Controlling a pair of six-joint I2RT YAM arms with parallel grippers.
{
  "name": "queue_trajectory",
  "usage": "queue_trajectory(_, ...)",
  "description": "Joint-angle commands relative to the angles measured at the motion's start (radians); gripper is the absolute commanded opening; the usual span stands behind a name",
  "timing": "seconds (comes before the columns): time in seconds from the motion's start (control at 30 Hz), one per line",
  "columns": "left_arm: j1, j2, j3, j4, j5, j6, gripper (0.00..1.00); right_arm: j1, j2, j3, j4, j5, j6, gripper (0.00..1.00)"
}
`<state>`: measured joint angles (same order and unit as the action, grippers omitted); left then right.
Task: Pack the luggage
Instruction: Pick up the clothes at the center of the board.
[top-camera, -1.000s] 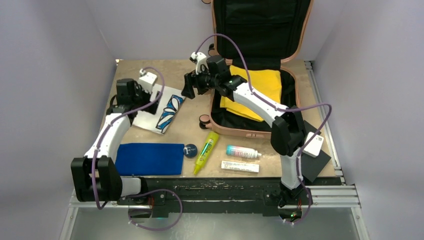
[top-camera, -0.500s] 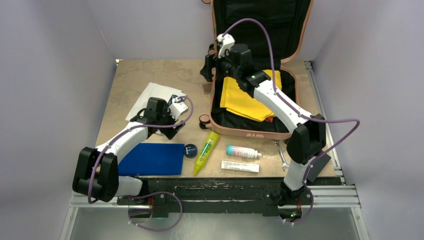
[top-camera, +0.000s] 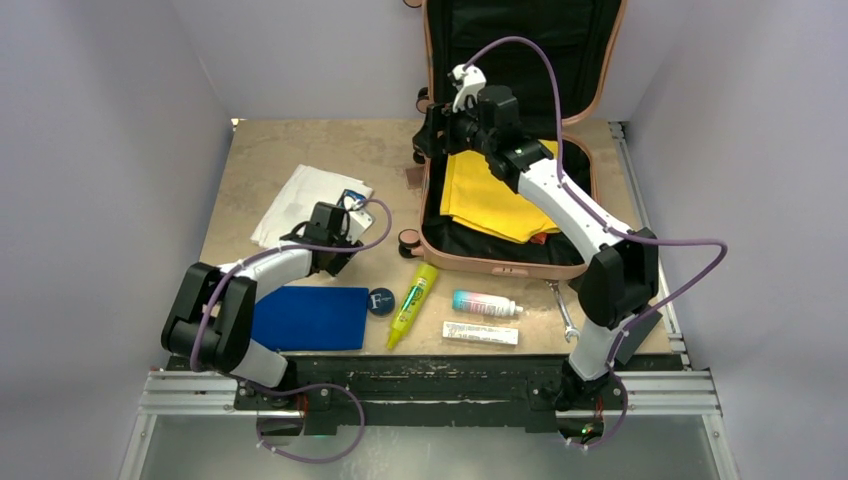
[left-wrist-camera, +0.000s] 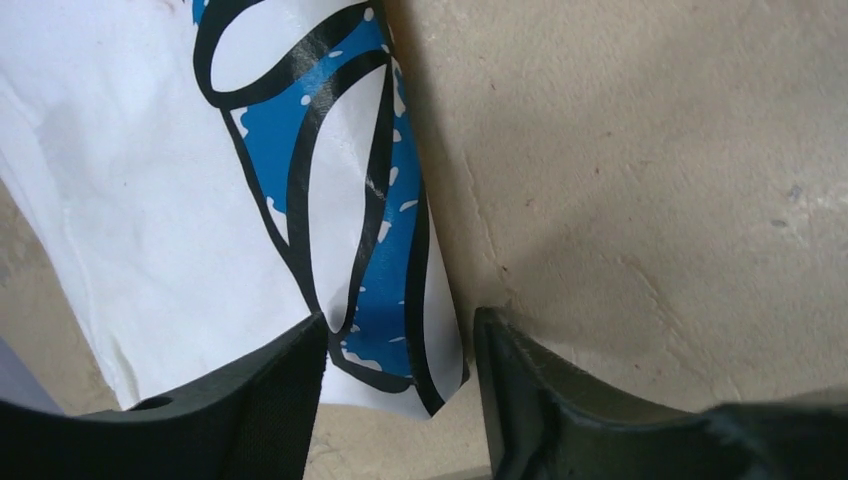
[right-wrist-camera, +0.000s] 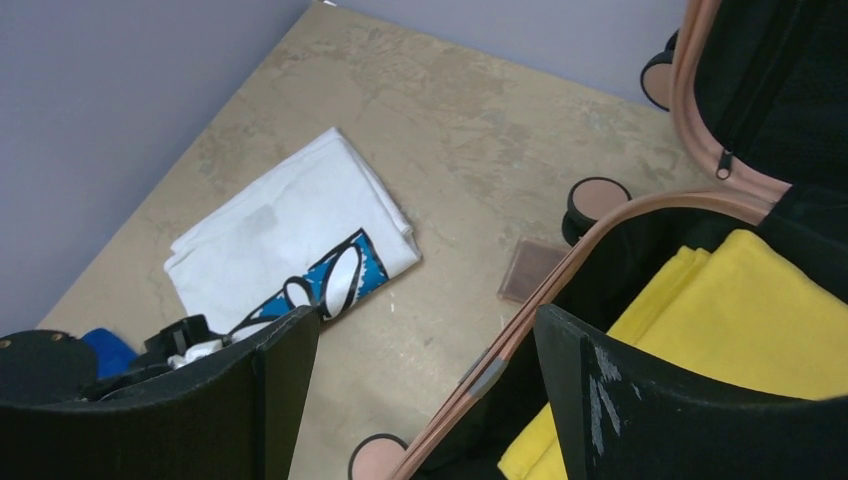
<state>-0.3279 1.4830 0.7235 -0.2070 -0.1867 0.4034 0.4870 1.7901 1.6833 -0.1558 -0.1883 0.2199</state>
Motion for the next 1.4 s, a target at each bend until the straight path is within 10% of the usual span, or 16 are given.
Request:
queue_trajectory(0.0,0.001,0.052,0.032,0.021,-0.047,-0.028,0.48,0.003,-0.031,0.004,0.054,-0.056,0.022,0.82)
queue_trajectory(0.27,0.059,0.137,0.096,-0.035,0.079,-0.086,0.00,0.003,0.031,0.043,0.010,-0.126,0.180,0.82)
queue_trajectory(0.53,0.255,0.168,0.203,-0.065,0.356,-0.165,0.00,0.003,0.135,0.056,0.021,-0.289,0.425,0.81)
queue_trajectory(1.37,0.291,0.005,0.131,0.092,0.642,-0.266,0.00,0.123,0.598,0.373,0.067,-0.361,0.611,0.78)
